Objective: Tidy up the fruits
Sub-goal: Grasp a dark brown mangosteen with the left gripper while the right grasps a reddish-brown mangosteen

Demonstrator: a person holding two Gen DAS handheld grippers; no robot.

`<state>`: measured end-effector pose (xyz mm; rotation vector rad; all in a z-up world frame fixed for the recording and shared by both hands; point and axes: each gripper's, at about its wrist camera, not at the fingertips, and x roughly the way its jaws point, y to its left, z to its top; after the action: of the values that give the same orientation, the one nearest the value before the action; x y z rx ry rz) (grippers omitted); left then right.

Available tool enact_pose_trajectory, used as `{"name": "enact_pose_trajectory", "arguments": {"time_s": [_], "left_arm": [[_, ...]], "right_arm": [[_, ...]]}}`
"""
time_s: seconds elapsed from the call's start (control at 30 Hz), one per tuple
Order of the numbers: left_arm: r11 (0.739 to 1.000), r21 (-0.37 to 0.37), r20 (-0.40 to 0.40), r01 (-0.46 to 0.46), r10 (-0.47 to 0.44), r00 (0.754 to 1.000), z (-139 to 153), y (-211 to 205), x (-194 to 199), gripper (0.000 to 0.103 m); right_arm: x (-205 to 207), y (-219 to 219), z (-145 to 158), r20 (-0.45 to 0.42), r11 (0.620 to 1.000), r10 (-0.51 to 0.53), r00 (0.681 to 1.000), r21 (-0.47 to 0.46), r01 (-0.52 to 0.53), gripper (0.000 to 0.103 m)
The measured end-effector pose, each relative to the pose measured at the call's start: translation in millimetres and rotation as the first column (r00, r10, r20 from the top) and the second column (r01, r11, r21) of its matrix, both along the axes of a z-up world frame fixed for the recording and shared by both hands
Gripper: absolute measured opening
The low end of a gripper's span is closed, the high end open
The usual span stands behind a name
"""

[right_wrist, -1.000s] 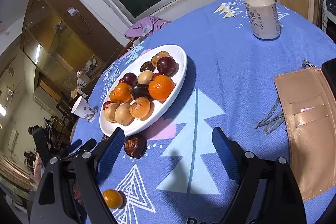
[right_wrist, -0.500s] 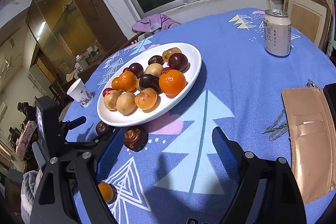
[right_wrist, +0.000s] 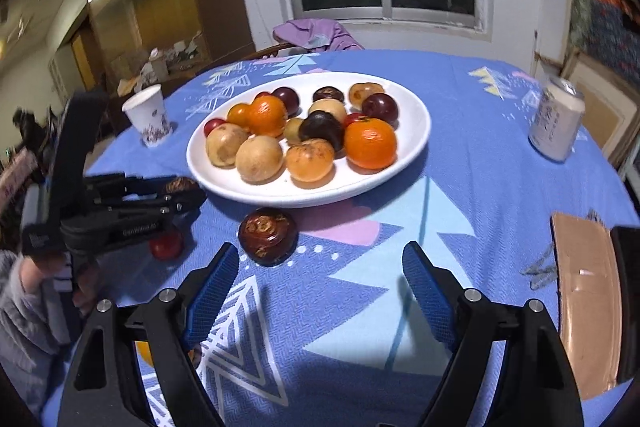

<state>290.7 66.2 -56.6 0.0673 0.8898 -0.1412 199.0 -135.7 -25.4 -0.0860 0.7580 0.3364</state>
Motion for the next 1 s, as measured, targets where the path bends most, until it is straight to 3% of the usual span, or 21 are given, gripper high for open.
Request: {"name": "enact_pose_trajectory", "arguments": {"time_s": [0.13, 0.43, 0.6, 0.8, 1.0], "left_arm": [[1.000, -0.015, -0.002, -0.006, 0.005, 1.000, 0.0, 2.7, 0.4, 0.044], [1.000, -0.022, -0.003, -0.009, 0.009, 1.000, 0.1, 3.7, -0.3, 0.045], [1.000, -0.019, -0.003, -0.009, 0.009, 1.000, -0.1, 3.2, -0.2, 0.045], [1.000, -0.018, -0.003, -0.009, 0.009, 1.000, 0.0, 3.3, -0.2, 0.045], [0.999, -0.039, -0.002, -0.013, 0.013, 1.000, 0.8, 5.3, -0.7, 0.044]], "right_arm": [[4.6, 16.5, -7.4, -0.018, 0.999, 0.003, 1.000, -0.044, -0.004, 0.078], [32.0, 35.1, -21.9, -0.132, 1.000, -0.018, 0.991, -0.009, 0.017, 0.066], [37.3, 47.2, -23.9, -0.133, 0.999, -0.012, 0.991, -0.034, 0.007, 0.066], [35.9, 48.3, -22.4, -0.125, 0.999, 0.008, 0.992, -0.039, -0.013, 0.044], [26.6, 44.8, -18.5, -0.111, 0.999, 0.030, 0.993, -0.035, -0.034, 0.043]]}}
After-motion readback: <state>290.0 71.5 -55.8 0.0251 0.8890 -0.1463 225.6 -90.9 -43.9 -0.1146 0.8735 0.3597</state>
